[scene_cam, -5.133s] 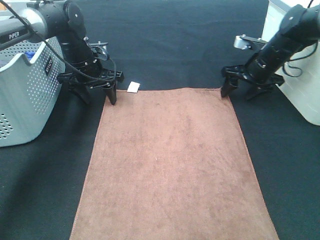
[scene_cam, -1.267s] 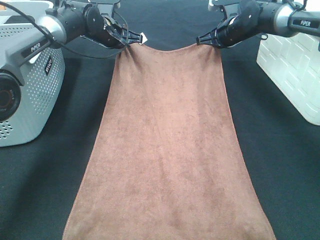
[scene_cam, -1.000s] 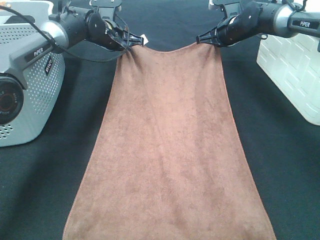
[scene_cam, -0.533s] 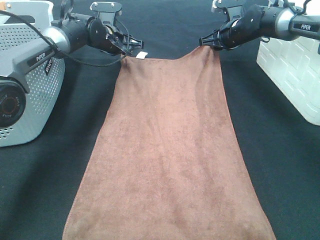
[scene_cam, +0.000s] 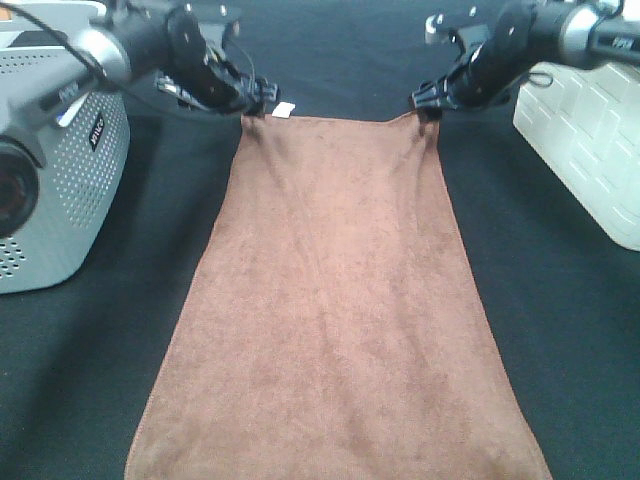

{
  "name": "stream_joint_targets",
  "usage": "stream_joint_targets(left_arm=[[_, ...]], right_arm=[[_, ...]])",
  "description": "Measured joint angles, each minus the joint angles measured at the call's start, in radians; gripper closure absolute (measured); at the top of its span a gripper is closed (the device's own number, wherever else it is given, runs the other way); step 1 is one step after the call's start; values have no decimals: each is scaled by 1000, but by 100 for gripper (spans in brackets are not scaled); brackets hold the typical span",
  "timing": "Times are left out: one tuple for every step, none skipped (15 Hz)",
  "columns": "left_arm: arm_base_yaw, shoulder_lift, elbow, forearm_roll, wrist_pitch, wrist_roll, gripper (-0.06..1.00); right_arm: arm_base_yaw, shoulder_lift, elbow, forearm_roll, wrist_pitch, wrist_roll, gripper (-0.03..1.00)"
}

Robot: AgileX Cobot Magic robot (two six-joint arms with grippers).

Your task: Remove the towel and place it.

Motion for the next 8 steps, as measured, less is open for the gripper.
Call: stream_joint_targets(left_arm=[[0,-39,0,0,38,7,24],[0,-82,0,2,99,11,23],[0,-118,0,3,177,15,23],[0,-153,0,3,255,19,23],[0,-185,0,7,342,34,23],[0,-222,0,21,446,43,23],[0,-252,0,55,485,43,23],[7,-283,0,85,498,43,23]], right_arm=[[0,-41,0,-7,7,12,20],[0,-90,0,-7,31,21,20],[0,-139,0,1,87,27,20],[0,-196,0,9,173,28,20],[1,-248,0,10,306,28,20],[1,-297,0,8,441,33,20],[1,-347,0,6,566,59,20],[1,-404,0,6,670,91,20]])
